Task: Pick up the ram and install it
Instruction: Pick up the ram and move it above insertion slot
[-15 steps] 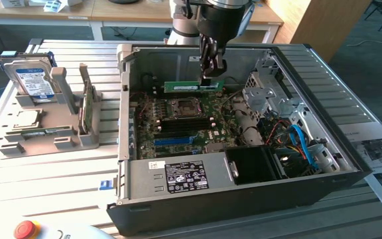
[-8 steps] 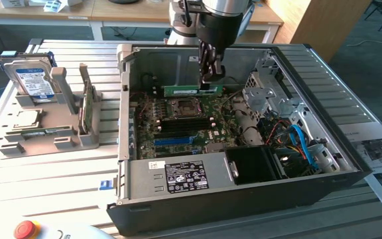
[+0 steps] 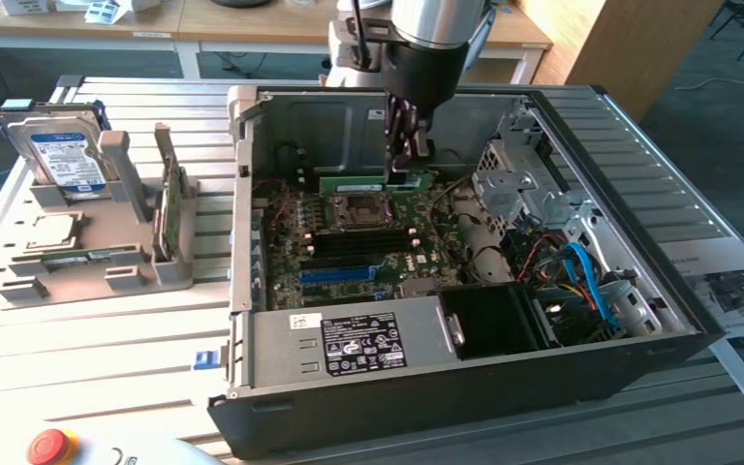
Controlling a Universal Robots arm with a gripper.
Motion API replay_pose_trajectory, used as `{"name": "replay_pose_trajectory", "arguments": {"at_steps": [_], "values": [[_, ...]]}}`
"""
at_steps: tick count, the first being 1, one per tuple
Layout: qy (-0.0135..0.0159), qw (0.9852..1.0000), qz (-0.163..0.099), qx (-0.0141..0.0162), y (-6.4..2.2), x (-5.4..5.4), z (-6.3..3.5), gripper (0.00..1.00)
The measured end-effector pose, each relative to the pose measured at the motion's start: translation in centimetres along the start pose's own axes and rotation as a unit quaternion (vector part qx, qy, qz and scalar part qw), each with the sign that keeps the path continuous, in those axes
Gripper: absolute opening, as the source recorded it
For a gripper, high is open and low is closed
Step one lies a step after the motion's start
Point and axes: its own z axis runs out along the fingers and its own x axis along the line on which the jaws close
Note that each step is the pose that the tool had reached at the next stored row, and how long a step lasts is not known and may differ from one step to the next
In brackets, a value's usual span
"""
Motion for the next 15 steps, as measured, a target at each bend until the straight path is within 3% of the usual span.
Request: {"name": "replay_pose_trajectory", "arguments": {"at_steps": [15], "values": [[0.0000,1.0000,0.000,0.0000,-0.08,0.0,2.73,0.12]]}}
